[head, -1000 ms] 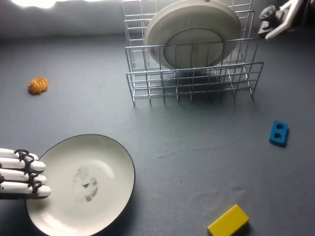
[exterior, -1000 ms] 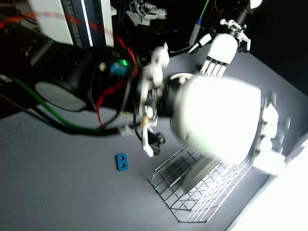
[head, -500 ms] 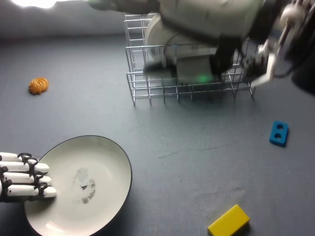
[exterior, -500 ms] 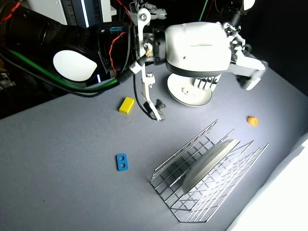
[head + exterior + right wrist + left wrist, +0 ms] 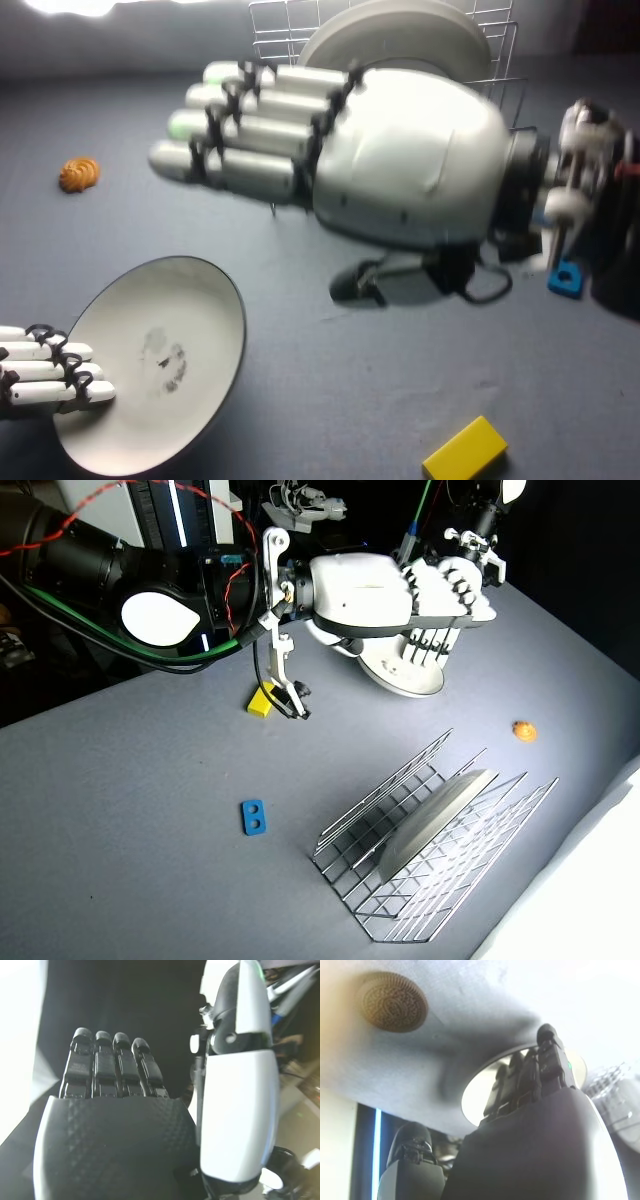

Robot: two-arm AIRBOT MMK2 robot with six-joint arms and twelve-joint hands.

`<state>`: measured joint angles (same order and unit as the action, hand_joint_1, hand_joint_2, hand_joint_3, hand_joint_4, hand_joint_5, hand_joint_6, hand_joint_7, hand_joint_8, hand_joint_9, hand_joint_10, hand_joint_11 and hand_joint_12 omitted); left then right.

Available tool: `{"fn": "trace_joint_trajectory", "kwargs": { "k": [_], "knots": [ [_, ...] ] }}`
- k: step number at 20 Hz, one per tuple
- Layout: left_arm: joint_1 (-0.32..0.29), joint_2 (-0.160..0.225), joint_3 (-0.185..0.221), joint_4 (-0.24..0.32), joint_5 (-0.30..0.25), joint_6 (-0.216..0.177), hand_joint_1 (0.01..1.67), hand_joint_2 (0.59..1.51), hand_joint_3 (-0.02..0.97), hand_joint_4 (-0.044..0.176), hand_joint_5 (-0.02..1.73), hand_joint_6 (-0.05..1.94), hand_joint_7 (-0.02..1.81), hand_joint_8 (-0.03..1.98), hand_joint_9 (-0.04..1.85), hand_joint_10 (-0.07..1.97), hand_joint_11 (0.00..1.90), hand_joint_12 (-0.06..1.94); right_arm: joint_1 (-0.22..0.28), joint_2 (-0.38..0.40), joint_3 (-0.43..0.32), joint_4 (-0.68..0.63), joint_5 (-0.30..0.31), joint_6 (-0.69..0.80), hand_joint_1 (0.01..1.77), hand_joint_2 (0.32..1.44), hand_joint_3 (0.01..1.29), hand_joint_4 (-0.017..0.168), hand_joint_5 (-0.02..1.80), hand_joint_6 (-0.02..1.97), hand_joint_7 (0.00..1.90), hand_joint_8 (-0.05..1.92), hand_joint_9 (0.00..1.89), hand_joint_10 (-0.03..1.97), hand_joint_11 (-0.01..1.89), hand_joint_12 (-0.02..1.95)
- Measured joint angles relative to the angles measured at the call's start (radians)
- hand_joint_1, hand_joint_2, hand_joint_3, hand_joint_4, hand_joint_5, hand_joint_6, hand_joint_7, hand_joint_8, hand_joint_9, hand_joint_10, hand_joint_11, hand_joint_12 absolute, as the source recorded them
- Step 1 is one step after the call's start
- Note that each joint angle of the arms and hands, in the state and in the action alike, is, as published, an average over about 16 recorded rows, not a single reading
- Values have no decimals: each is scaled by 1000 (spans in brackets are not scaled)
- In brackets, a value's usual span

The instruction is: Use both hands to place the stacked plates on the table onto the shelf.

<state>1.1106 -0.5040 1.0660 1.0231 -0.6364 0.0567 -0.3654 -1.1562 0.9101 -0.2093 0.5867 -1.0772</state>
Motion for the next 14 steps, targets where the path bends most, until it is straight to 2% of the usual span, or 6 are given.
{"fn": "trace_joint_trajectory", "kwargs": {
  "k": [7,14],
  "knots": [
    [59,2,-21,-103,4,-1,24,1079,19,-3,-3,-34,1,-16,-30,-60,39,19,-86,-104,48,-72,-7,-93,1197,865,14,4,21,37,21,28,15,-14,20,-5],
    [76,3,-28,-138,4,2,23,1084,19,-3,-2,-37,0,-16,-31,-63,38,-3,-101,-254,165,-127,-27,-150,1179,875,14,3,21,39,20,28,13,-14,22,-5]
  ]
}}
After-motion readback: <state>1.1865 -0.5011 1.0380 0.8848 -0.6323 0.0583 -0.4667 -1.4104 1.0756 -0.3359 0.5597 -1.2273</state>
